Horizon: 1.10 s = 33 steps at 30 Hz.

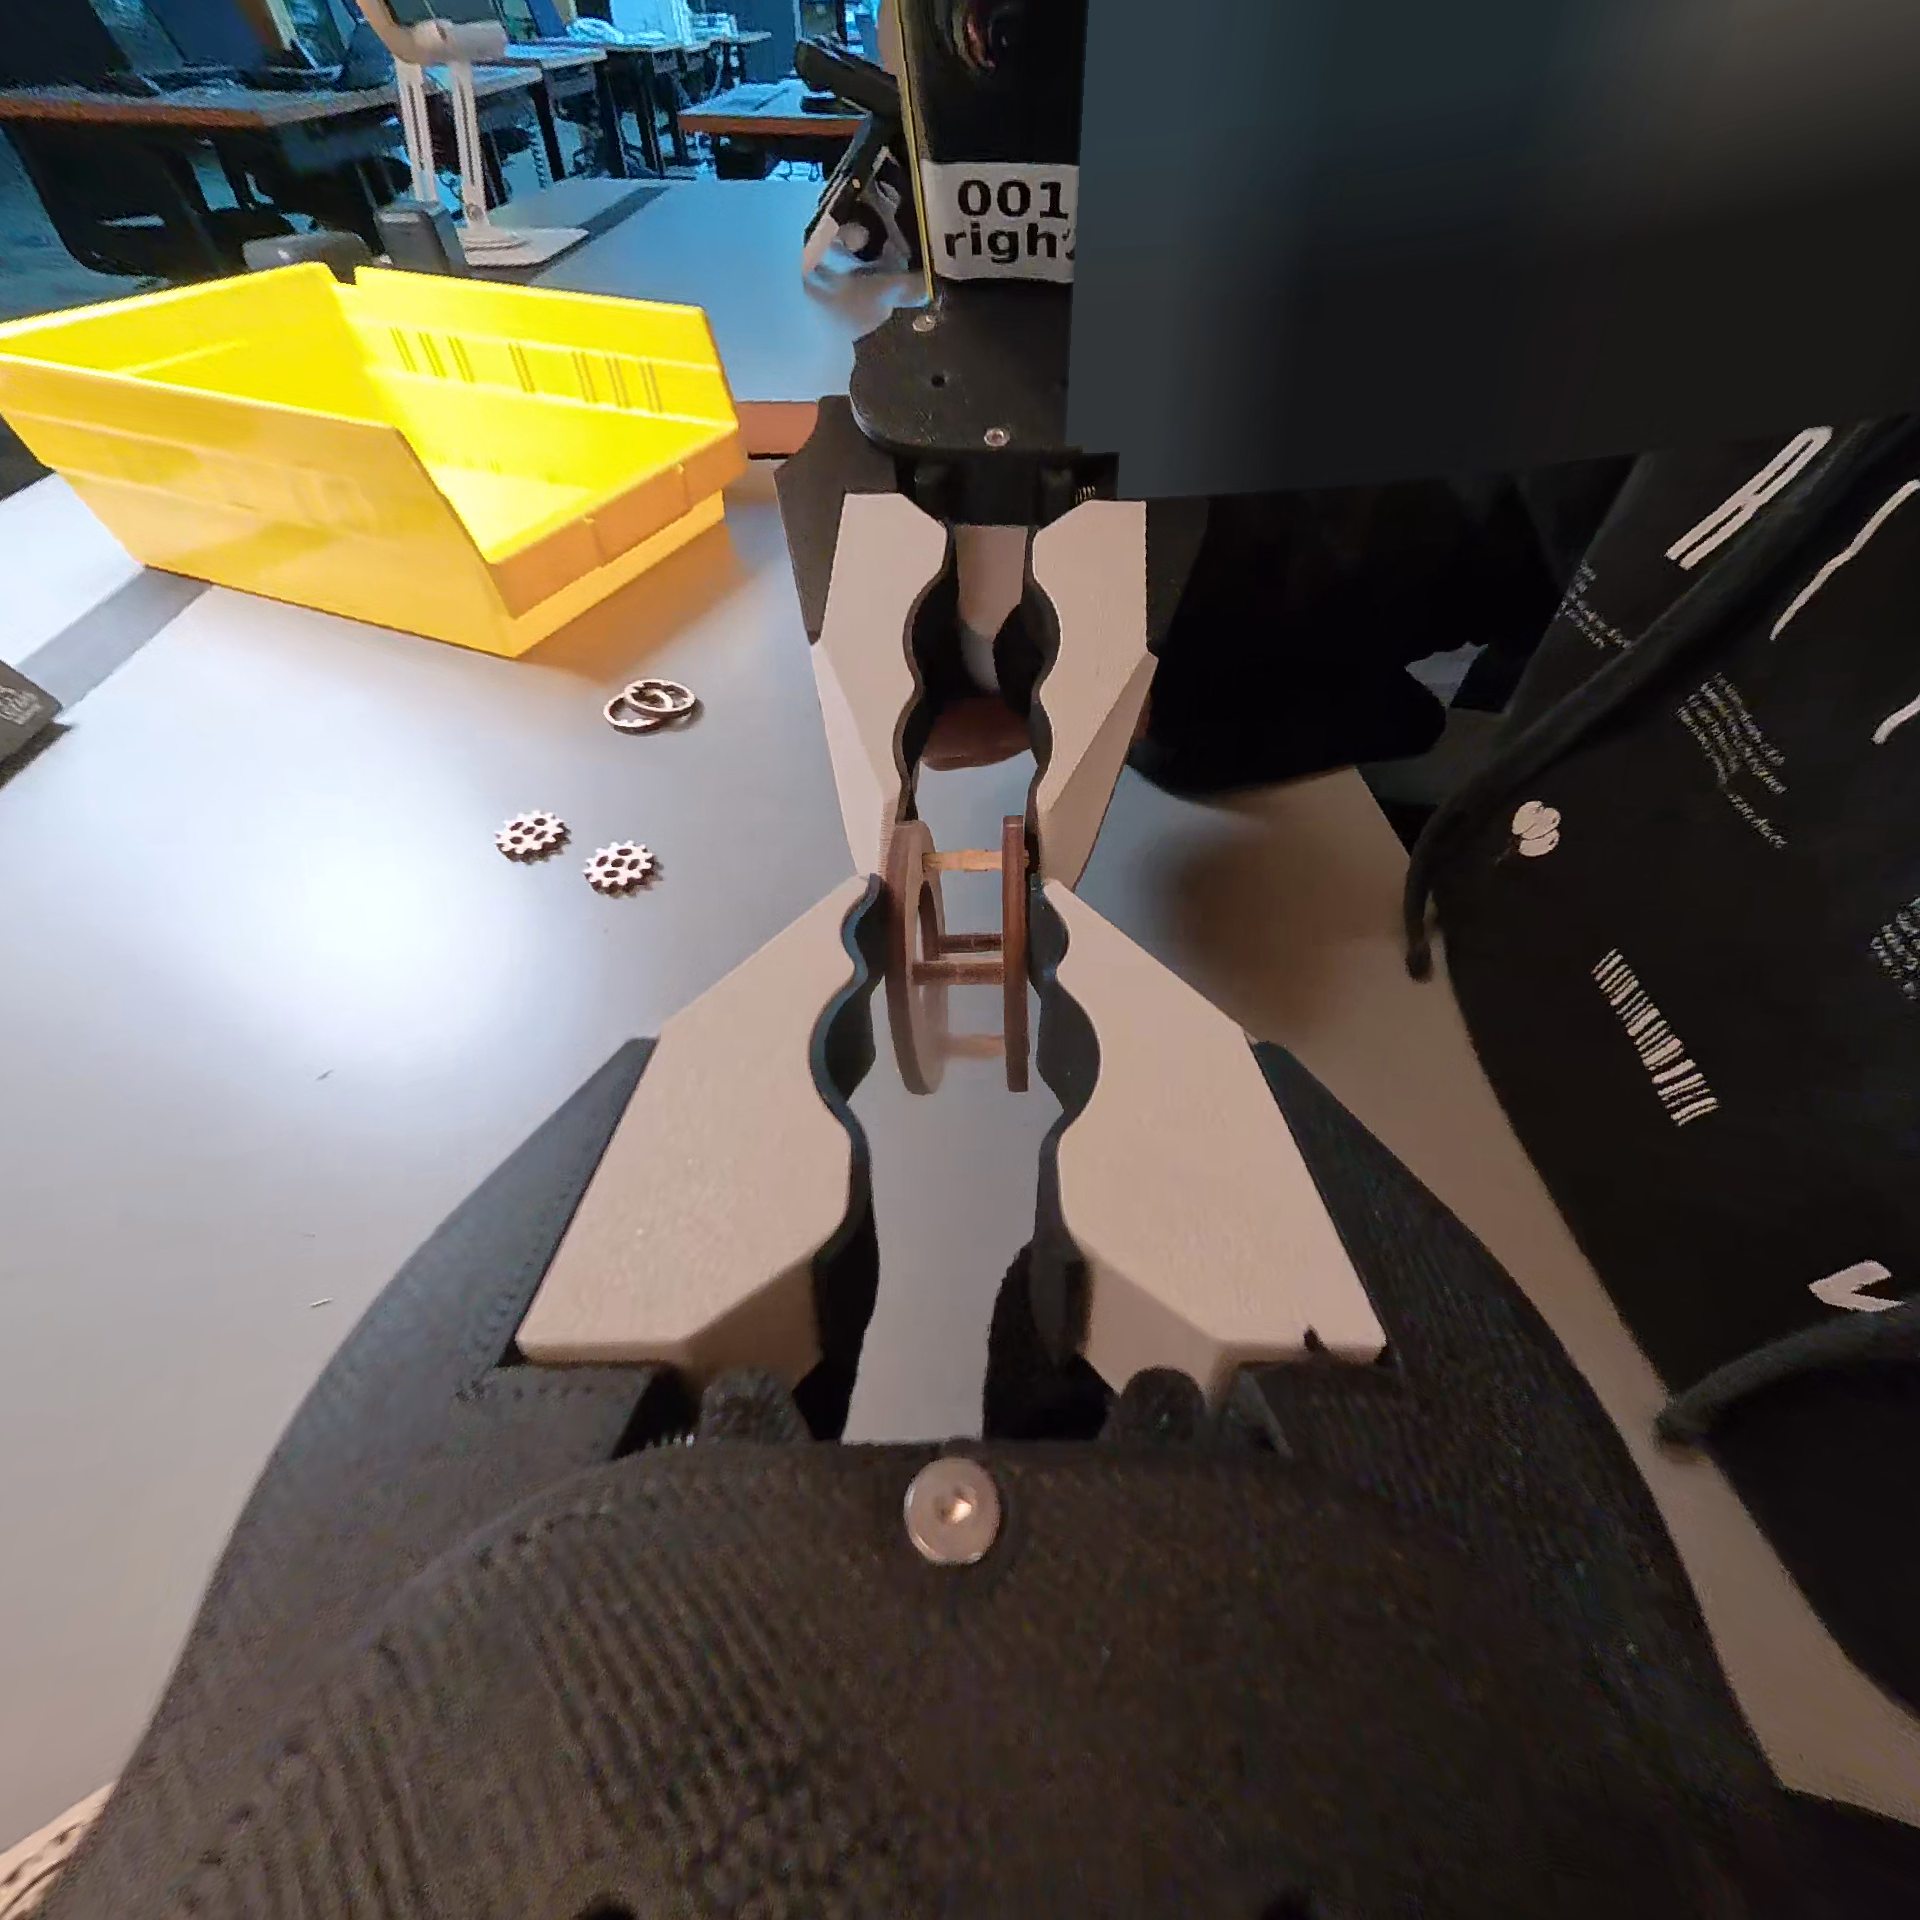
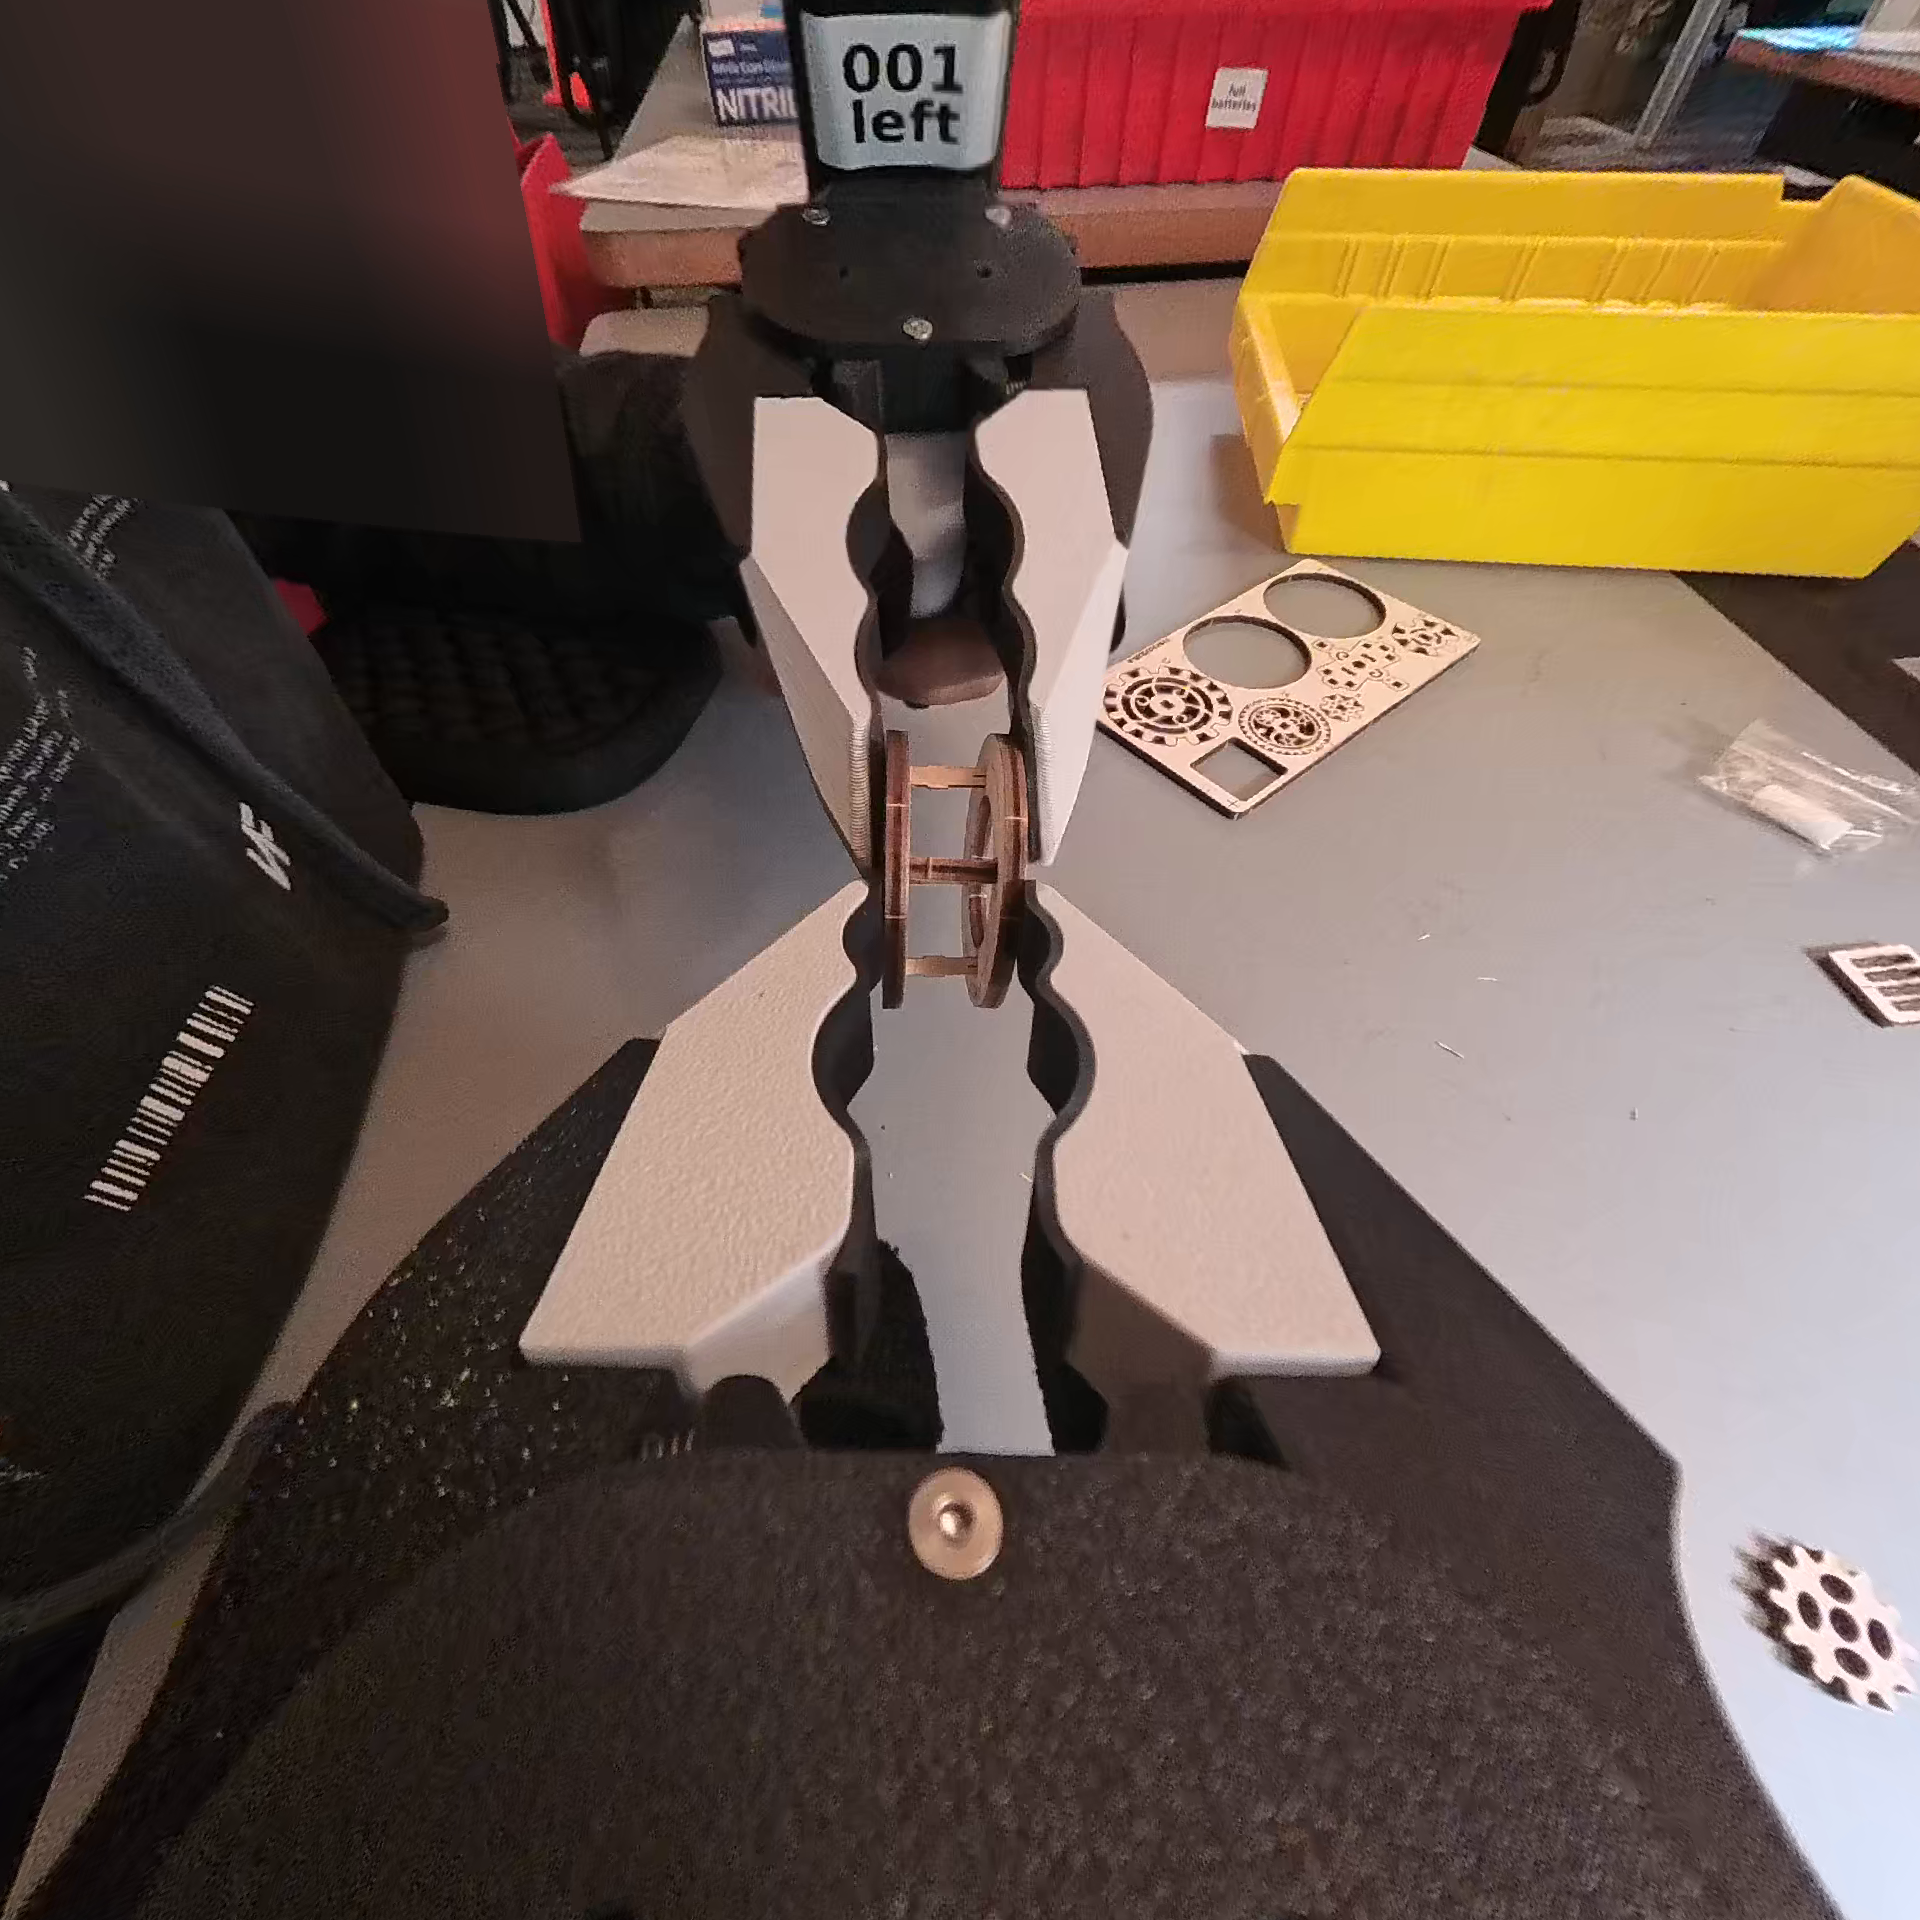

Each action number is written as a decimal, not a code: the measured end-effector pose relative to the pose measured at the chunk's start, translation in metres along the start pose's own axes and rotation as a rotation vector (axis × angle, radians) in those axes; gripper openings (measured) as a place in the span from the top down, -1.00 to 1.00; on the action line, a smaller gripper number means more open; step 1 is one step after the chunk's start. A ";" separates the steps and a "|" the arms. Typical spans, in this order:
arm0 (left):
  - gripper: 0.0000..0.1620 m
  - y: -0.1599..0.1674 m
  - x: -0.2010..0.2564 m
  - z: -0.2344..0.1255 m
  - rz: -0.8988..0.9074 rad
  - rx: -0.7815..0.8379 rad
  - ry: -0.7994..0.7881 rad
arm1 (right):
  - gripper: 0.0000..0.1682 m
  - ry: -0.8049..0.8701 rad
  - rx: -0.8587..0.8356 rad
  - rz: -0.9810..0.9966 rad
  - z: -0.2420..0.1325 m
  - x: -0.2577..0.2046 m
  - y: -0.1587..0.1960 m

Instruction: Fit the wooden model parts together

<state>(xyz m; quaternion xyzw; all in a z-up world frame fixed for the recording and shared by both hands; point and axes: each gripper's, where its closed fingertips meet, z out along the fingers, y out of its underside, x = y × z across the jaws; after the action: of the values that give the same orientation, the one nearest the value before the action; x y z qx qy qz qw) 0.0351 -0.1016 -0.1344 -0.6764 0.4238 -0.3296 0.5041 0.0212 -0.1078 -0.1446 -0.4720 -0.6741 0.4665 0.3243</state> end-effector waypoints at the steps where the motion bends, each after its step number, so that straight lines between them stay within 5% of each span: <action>1: 0.69 0.000 0.000 0.000 -0.017 0.012 0.010 | 0.74 0.004 0.007 0.000 0.000 0.000 -0.001; 12: 0.69 -0.028 -0.001 -0.009 -0.180 0.283 0.098 | 0.73 -0.064 0.201 0.103 -0.012 -0.001 -0.028; 25: 0.70 -0.016 0.008 -0.004 -0.124 0.168 0.102 | 0.75 -0.091 0.105 0.085 -0.009 -0.007 -0.017; 33: 0.69 -0.022 0.008 -0.006 -0.196 0.233 0.150 | 0.72 -0.106 0.169 0.075 -0.011 -0.007 -0.024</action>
<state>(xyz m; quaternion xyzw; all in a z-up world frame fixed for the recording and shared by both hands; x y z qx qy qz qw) 0.0388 -0.1086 -0.1113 -0.6249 0.3511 -0.4739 0.5116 0.0258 -0.1135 -0.1184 -0.4425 -0.6304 0.5579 0.3089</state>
